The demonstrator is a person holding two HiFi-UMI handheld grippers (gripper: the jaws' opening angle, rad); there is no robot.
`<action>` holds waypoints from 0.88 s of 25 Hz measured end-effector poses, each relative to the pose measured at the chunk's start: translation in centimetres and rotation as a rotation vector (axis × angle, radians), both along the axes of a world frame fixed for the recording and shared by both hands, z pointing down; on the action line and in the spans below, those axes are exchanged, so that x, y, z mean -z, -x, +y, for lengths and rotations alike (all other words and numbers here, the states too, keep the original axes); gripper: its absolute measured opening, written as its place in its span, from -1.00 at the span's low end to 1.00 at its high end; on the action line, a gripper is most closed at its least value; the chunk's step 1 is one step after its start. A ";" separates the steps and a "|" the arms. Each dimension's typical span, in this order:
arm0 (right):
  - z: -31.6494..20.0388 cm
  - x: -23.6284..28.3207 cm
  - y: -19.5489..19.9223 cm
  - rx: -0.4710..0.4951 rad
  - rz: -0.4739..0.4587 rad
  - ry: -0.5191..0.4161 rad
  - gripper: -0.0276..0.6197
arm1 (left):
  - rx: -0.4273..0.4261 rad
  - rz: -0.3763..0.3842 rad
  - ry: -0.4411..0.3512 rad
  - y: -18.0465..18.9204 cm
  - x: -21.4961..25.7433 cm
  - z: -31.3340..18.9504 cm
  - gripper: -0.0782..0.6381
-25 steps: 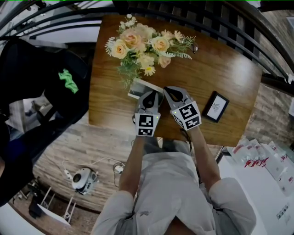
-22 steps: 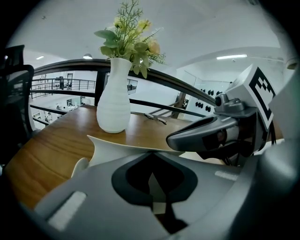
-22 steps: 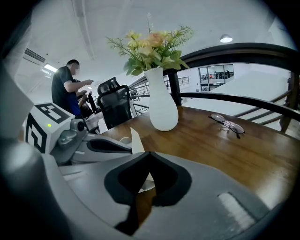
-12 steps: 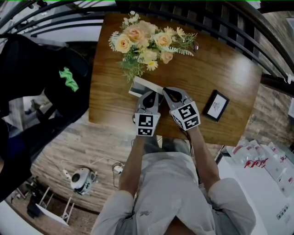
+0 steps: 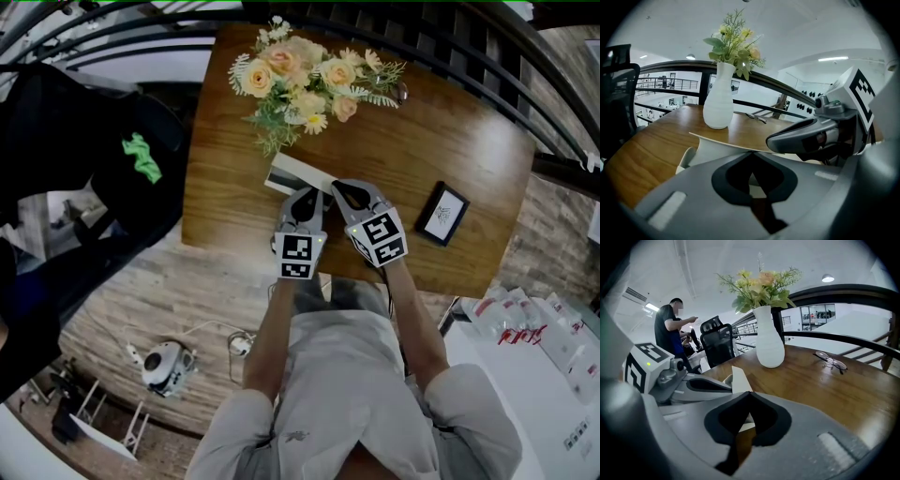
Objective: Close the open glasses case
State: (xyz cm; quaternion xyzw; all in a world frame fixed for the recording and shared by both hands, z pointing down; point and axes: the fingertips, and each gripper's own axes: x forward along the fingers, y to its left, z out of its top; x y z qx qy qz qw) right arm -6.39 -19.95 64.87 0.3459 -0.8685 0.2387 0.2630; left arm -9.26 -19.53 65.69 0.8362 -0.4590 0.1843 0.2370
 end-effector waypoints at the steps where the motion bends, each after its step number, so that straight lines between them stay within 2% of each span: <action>1: 0.1 0.0 0.1 0.001 0.000 0.000 -0.91 | 0.001 0.000 0.000 0.1 0.0 0.1 -0.73; 22: 1.9 -0.7 1.0 0.026 0.006 0.017 -0.91 | 0.008 -0.009 0.028 0.9 -1.0 1.9 -0.73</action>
